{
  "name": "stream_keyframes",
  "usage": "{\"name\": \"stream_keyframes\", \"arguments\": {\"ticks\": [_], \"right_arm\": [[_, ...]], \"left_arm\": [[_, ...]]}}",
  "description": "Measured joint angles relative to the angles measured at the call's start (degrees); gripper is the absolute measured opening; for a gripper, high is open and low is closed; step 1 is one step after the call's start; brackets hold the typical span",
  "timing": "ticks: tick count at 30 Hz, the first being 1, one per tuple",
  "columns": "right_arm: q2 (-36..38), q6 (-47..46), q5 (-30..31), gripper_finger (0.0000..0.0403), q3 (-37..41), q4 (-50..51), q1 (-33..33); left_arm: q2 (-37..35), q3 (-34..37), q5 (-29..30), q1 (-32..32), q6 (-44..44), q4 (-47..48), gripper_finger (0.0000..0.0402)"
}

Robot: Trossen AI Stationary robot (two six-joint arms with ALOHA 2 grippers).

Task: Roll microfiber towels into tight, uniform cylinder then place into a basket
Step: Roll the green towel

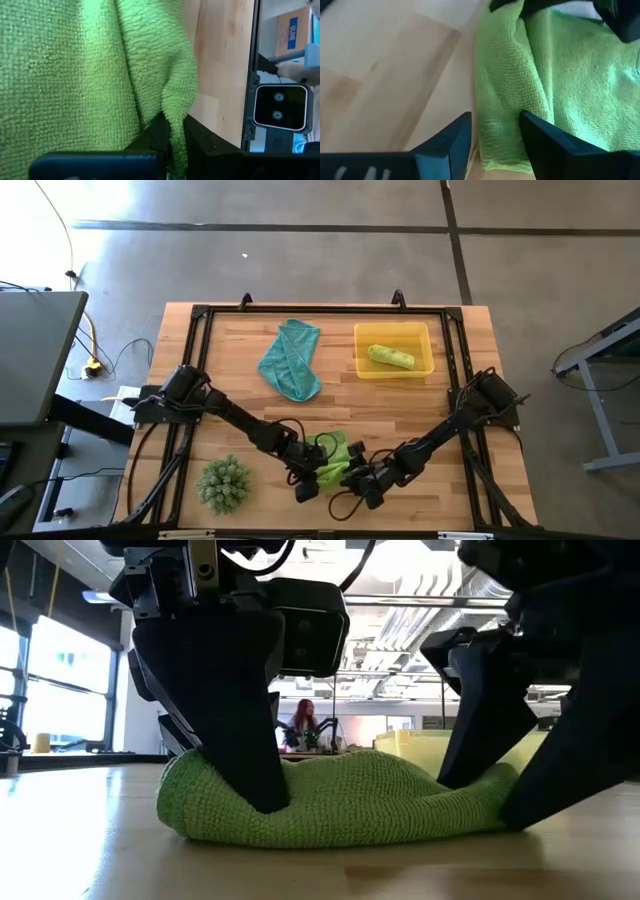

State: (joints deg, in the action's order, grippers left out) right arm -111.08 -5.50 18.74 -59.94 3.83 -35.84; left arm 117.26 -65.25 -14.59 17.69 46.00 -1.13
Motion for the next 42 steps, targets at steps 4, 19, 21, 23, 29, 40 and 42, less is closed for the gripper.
{"name": "stream_keyframes", "arguments": {"ticks": [4, 19, 21, 23, 29, 40, 42], "right_arm": [[-0.22, 0.02, -0.02, 0.0161, -0.11, 1.43, 0.73], [-1.49, -8.85, -0.05, 0.0033, -0.15, 5.31, 2.32], [-1.47, -9.53, -1.38, 0.0011, -0.06, 4.98, 2.52], [-1.43, -10.22, -3.73, 0.0008, 0.0, 4.33, 3.01], [-1.08, -14.92, -15.92, 0.0004, 0.2, 0.23, 6.37], [-1.19, -31.1, -37.09, 0.0004, 0.28, -4.21, 13.85], [-1.19, -32.19, -37.72, 0.0004, 0.28, -4.21, 14.48]], "left_arm": [[0.02, -0.02, -0.08, 0.0, -0.79, -0.28, 0.003], [-6.27, 0.07, -3.42, 1.29, -2.26, 10.71, 0.0088], [-8.14, 0.19, -3.93, 2.14, -3.45, 14.47, 0.0089], [-9.35, 0.05, -3.91, 3.05, -4.79, 14.72, 0.009], [-12.93, 0.09, 5.35, 6.9, -10.87, 14.01, 0.009], [-9.89, 0.02, 27.7, 13.05, -26.45, 9.1, 0.0102], [-9.02, -0.04, 29.72, 13.44, -28.06, 8.4, 0.0113]]}}
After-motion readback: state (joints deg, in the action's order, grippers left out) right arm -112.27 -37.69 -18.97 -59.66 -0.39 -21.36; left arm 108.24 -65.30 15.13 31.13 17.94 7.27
